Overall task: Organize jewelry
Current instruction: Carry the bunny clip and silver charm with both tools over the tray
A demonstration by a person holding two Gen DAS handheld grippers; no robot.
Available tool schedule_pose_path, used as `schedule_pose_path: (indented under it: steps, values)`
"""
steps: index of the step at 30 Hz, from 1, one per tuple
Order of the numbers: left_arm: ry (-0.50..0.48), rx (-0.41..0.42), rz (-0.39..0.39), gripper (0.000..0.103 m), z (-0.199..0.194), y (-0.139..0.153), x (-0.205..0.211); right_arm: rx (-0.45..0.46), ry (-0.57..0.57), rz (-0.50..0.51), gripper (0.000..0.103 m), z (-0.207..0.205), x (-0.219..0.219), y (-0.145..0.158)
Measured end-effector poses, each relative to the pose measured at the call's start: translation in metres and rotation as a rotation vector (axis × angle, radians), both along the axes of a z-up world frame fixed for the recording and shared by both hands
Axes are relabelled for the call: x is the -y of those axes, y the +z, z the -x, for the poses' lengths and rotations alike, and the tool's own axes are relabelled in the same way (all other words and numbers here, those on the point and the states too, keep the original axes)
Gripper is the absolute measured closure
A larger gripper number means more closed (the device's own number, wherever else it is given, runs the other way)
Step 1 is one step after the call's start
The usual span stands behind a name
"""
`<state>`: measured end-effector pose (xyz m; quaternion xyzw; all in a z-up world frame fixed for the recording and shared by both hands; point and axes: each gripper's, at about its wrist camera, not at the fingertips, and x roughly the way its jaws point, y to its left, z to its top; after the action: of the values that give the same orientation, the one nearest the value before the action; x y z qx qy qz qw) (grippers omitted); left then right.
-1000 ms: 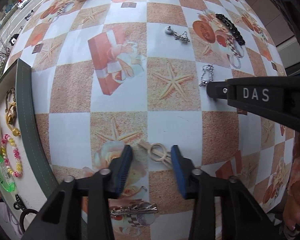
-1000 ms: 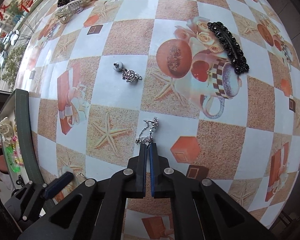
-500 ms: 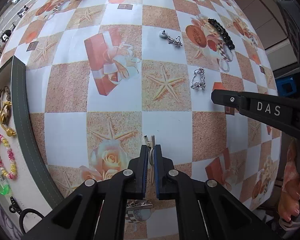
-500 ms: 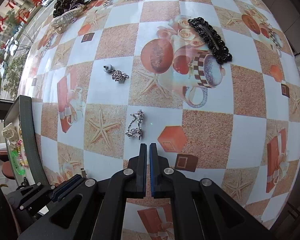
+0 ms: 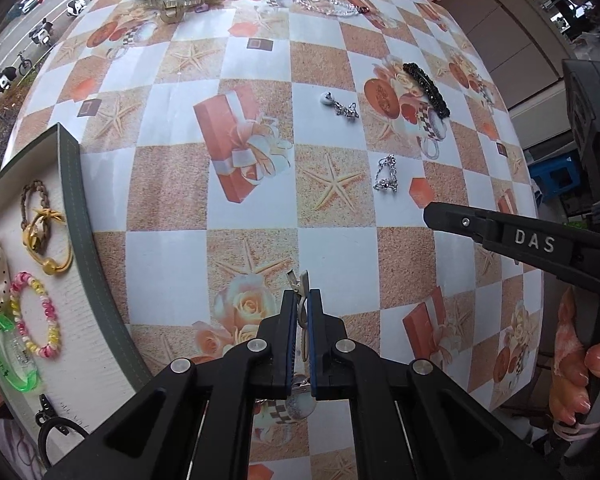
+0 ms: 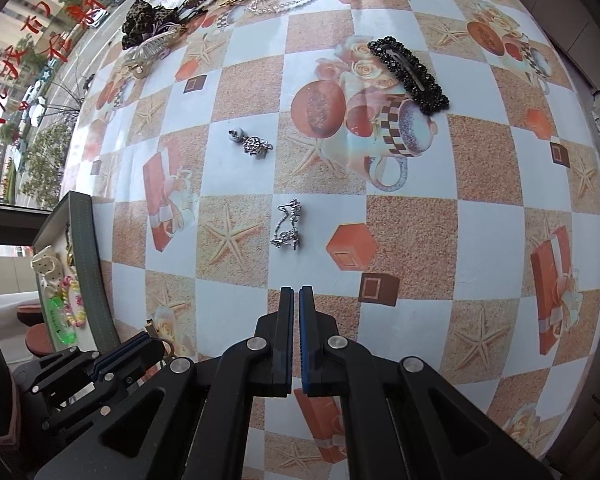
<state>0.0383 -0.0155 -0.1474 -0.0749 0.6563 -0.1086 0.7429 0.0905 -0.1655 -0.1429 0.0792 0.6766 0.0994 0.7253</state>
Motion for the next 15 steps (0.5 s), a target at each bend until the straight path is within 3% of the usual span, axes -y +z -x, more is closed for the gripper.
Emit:
schedule_pose_path:
  steps: [4,5,8,11,13,15]
  values:
    - [0.009,0.007,-0.004,0.094,0.003,0.004,-0.008,-0.024,-0.040,-0.011,0.098,-0.010,-0.005,-0.013]
    - [0.012,0.007,-0.004,0.094,0.003,0.004,-0.009,-0.024,-0.039,0.000,0.092,-0.013,-0.007,-0.015]
    - [0.018,0.005,-0.006,0.094,0.005,0.003,-0.013,0.012,-0.025,0.059,0.045,-0.021,-0.016,-0.019]
    - [0.023,0.004,-0.005,0.094,0.005,0.002,-0.015,0.030,-0.015,0.073,0.044,-0.029,-0.023,-0.024]
    - [0.022,0.002,-0.006,0.094,0.005,0.001,-0.015,0.028,-0.007,0.095,0.050,-0.033,-0.029,-0.029]
    - [0.020,0.002,-0.006,0.095,0.005,0.000,-0.015,0.049,0.024,0.141,0.075,-0.035,-0.037,-0.028]
